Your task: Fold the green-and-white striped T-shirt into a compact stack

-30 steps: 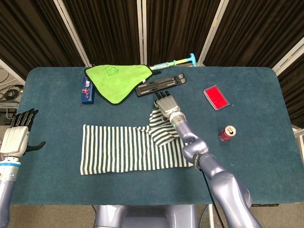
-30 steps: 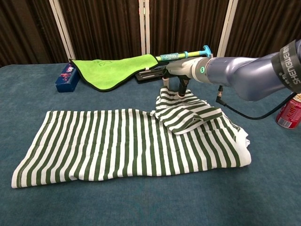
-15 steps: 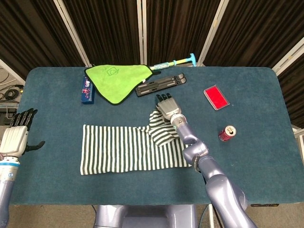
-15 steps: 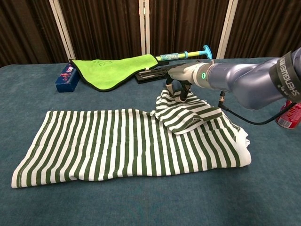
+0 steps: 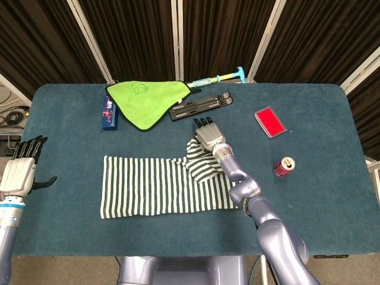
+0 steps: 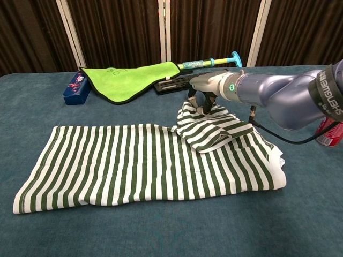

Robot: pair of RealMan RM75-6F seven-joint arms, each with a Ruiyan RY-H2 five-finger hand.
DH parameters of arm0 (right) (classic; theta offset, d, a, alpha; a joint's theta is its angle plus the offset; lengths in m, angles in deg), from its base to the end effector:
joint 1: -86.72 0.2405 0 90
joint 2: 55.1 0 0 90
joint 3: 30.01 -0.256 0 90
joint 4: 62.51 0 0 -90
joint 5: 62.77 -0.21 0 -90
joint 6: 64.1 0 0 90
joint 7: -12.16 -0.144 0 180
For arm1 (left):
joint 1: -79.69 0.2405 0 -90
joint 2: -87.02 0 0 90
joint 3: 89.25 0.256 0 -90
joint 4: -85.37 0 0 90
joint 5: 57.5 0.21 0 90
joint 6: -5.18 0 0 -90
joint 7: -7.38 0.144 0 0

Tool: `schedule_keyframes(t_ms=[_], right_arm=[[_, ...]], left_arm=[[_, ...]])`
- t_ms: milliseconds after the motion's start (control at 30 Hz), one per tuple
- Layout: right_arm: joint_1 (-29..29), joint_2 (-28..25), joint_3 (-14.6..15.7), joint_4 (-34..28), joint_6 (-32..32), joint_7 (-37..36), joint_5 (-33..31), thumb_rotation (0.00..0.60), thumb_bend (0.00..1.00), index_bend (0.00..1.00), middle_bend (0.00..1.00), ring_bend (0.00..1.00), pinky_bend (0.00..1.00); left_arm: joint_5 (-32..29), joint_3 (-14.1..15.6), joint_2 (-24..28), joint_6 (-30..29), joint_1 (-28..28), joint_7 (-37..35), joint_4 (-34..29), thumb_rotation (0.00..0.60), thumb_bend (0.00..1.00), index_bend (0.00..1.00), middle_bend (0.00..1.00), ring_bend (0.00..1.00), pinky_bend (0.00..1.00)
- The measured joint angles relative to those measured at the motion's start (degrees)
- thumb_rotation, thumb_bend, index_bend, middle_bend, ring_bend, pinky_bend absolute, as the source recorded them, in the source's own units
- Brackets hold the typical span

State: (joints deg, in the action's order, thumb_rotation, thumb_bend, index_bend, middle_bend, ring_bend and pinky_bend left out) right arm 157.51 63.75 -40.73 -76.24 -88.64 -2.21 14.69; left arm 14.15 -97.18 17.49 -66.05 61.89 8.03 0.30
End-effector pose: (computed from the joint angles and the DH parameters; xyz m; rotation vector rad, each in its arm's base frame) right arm -0.0950 -0.4857 -0.0936 1.9819 -0.8222 0.6751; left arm -0.3134 0.2717 0.1359 -1.3687 -0.9832 -0.8590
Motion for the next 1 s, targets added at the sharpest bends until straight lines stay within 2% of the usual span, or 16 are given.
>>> schedule_keyframes(t_ms=[533, 767, 1000], right_arm=[[-3.4, -2.0, 1.7, -4.1, -8.9, 1.1, 2.6, 0.6, 0.46, 0.7, 0.0, 0.0, 0.0], [-6.5, -4.6, 2.7, -9.9, -14.3, 4.6, 3.7, 0.6, 0.46, 0.7, 0.01, 0.0, 0.0], [-10.0, -9.4, 3.5, -20.3, -18.9, 10.2, 4.2, 0.6, 0.46, 0.71, 0.01, 0.0, 0.0]], left_arm=[[1.6, 0.3, 0.6, -0.6, 0.3, -0.5, -1.4, 0.6, 0.2, 0.0, 0.0, 0.0, 0.0], [2.9, 0.6, 1.2, -1.3, 0.7, -1.0, -2.5, 0.6, 0.2, 0.0, 0.0, 0.0, 0.0], [4.1, 0.9, 1.7, -1.8, 0.9, -1.2, -3.7, 0.6, 0.2, 0.0, 0.0, 0.0, 0.0]])
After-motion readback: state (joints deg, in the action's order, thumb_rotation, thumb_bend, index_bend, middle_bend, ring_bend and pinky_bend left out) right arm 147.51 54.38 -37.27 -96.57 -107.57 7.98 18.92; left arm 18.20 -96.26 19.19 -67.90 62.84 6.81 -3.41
